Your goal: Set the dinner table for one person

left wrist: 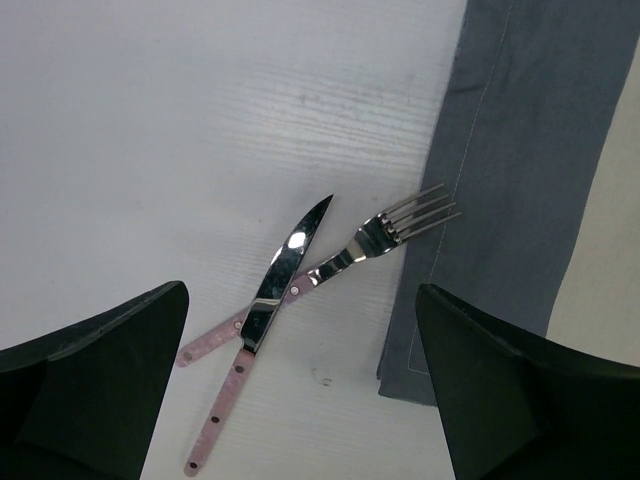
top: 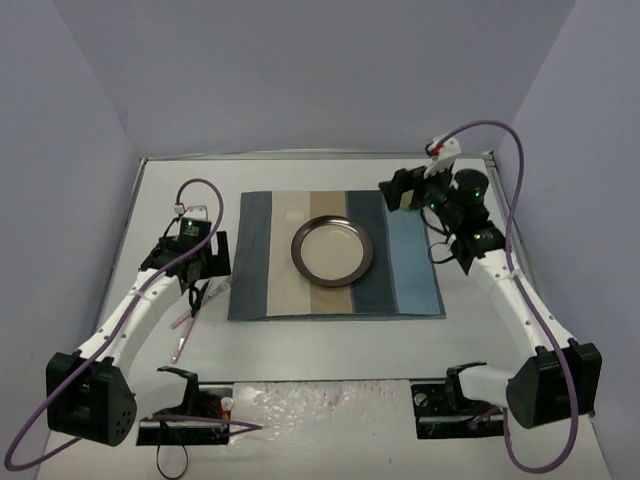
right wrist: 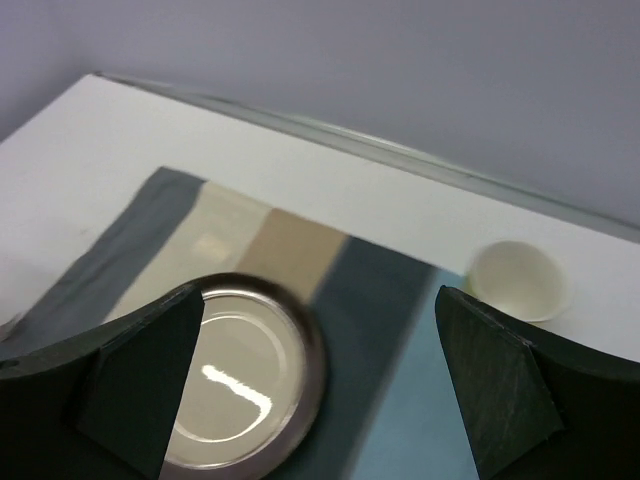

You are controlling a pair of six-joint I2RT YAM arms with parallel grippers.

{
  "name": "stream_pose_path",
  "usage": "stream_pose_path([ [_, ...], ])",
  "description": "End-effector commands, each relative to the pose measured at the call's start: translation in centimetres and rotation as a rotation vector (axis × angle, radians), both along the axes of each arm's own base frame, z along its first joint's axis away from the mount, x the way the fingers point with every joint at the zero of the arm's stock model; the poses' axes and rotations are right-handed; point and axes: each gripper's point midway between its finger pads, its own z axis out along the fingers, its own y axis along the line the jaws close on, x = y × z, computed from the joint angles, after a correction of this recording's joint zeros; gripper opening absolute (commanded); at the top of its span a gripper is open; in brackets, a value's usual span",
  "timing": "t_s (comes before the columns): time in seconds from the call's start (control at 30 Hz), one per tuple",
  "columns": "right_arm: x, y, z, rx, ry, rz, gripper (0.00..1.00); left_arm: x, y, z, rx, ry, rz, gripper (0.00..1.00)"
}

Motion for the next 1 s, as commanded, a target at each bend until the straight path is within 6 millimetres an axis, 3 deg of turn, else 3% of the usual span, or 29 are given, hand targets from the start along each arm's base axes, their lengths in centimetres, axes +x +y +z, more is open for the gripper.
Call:
stream_pose_path([
  [0.0,-2.4,1.7,-1.2,0.086,0.036,0.051,0.98,-0.6,0.0,-1.3,-0.020,0.050,0.045,0.91],
  [0.13,-4.8,2.6,-2.8,0.093,0.063,0.107,0.98,-0.8,0.3,-3.3,-0.004,0.134,0.060,0.88],
  [0.4,-7.3,3.3,-2.0,0.112,0.032,0.172,0.99,-1.0,2.1,-6.4,-0.007,0.263,0.127,0.83],
  [0.73,-8.2,3.7,-1.7,0.113,0.013,0.191,0.99,-1.1,1.6,-8.7,-0.028,0.345,0.077,0.78],
  [0.87,-8.1,3.5,-1.9,0.107,0.011,0.180,0.99,-0.7,3.2,-9.9,-0.019,0.403,0.130,0.72],
  [0.97,-8.0,3.5,-2.1,0.106,0.014,0.173,0.99,0.7,4.0,-10.1,-0.037,0.392,0.156,0.61],
])
